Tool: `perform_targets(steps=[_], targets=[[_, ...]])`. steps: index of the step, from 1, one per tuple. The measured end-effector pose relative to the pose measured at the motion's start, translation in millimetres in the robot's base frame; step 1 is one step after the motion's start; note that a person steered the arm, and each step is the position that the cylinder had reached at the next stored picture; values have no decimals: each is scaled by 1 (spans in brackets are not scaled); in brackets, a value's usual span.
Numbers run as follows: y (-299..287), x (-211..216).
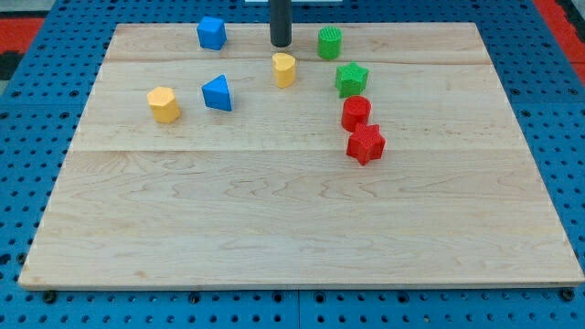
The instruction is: Arrange the blue and yellow blocks in a vertical line
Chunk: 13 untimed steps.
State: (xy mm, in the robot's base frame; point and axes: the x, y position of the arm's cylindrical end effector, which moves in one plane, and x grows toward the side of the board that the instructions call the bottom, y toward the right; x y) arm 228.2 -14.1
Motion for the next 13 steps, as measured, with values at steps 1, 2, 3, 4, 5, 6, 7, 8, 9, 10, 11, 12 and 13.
perform_targets(steps=[1,2,3,4,5,6,7,8,9,10,11,12,13], targets=[[37,0],[49,0],[48,2],[33,21],[30,56],[-18,55],[-58,55],[-7,69],[-36,86],[-95,79],[-126,72],[-81,52],[-62,-4]])
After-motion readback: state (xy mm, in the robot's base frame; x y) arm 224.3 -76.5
